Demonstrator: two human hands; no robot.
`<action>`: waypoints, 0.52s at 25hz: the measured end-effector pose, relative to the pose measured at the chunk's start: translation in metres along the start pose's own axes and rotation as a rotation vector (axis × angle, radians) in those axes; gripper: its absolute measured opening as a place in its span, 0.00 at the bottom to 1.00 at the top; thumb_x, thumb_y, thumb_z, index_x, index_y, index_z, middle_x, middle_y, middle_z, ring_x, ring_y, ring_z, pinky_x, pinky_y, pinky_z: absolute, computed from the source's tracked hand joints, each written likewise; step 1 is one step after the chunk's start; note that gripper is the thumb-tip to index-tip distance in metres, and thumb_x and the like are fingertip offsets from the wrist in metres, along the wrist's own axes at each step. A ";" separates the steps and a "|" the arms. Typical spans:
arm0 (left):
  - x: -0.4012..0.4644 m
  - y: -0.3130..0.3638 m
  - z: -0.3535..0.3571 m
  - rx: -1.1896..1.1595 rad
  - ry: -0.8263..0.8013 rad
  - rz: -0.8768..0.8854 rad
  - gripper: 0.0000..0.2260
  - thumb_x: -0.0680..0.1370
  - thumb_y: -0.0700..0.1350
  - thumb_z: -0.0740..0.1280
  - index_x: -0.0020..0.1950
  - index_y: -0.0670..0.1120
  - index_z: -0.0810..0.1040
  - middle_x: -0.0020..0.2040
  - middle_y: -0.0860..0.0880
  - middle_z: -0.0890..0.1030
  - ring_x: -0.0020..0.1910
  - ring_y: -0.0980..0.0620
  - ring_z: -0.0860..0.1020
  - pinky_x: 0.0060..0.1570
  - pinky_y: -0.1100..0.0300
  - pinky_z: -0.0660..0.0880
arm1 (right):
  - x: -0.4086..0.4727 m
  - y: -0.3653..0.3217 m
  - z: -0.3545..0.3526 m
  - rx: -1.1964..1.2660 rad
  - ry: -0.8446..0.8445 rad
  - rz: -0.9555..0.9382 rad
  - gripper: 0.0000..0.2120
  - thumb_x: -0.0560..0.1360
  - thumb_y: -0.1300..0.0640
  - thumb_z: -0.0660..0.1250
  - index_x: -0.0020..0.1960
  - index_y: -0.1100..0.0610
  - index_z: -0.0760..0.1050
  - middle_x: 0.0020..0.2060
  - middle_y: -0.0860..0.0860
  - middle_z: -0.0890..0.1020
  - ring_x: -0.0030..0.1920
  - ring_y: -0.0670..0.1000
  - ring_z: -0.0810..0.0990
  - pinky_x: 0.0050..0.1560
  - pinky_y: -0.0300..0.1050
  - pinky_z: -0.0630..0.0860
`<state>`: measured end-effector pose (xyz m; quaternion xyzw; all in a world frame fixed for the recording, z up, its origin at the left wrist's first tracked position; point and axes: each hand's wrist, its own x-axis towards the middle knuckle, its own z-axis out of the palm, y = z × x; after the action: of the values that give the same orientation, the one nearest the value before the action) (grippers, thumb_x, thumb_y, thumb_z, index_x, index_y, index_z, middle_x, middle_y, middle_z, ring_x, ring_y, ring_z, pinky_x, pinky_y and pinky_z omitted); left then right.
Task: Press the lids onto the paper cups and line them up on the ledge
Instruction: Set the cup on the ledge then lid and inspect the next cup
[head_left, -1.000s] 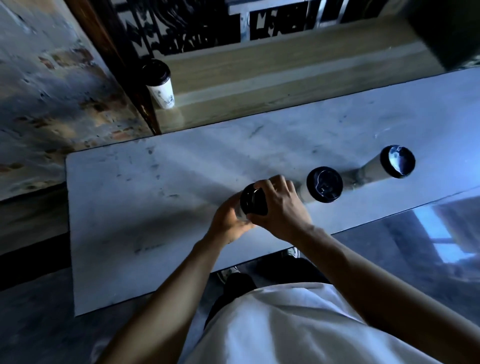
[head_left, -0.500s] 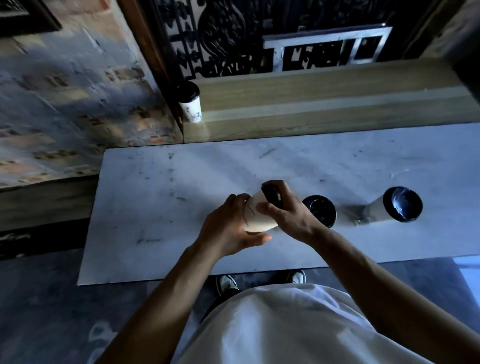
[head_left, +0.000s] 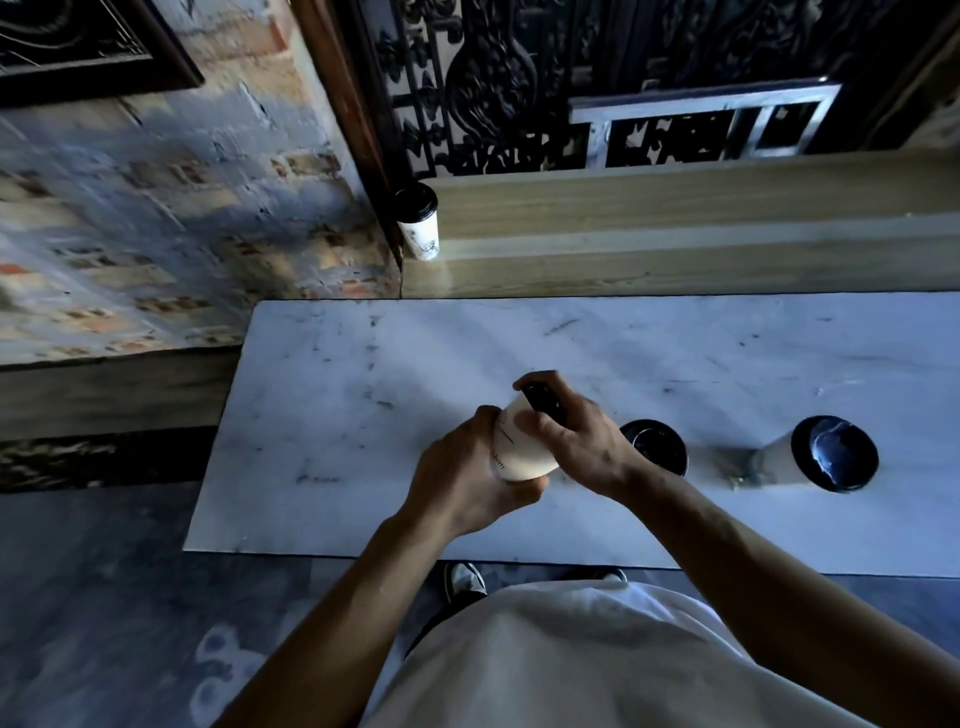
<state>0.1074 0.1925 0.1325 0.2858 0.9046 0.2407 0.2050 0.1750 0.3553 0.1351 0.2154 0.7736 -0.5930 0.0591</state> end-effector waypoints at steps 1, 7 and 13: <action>0.000 0.002 0.000 -0.001 0.013 0.003 0.28 0.66 0.64 0.74 0.59 0.53 0.72 0.51 0.54 0.84 0.49 0.48 0.84 0.46 0.55 0.80 | 0.000 -0.001 0.000 0.026 0.011 -0.001 0.19 0.74 0.38 0.62 0.62 0.43 0.74 0.56 0.48 0.81 0.55 0.50 0.80 0.50 0.45 0.76; 0.013 0.012 -0.003 0.053 0.050 0.054 0.28 0.66 0.62 0.75 0.59 0.50 0.72 0.52 0.52 0.85 0.50 0.46 0.84 0.46 0.54 0.80 | 0.010 -0.005 -0.001 0.172 0.059 0.007 0.17 0.79 0.38 0.54 0.58 0.40 0.78 0.56 0.45 0.82 0.60 0.52 0.79 0.61 0.54 0.76; 0.008 0.007 0.007 -0.171 -0.047 -0.066 0.30 0.66 0.66 0.75 0.60 0.53 0.71 0.50 0.55 0.84 0.48 0.51 0.83 0.45 0.53 0.81 | 0.014 -0.009 -0.009 0.118 -0.056 0.083 0.23 0.78 0.31 0.56 0.64 0.41 0.77 0.57 0.41 0.83 0.61 0.44 0.79 0.63 0.45 0.74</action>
<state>0.1080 0.2053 0.1286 0.2429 0.8846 0.3034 0.2578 0.1598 0.3655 0.1408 0.2339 0.7258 -0.6403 0.0925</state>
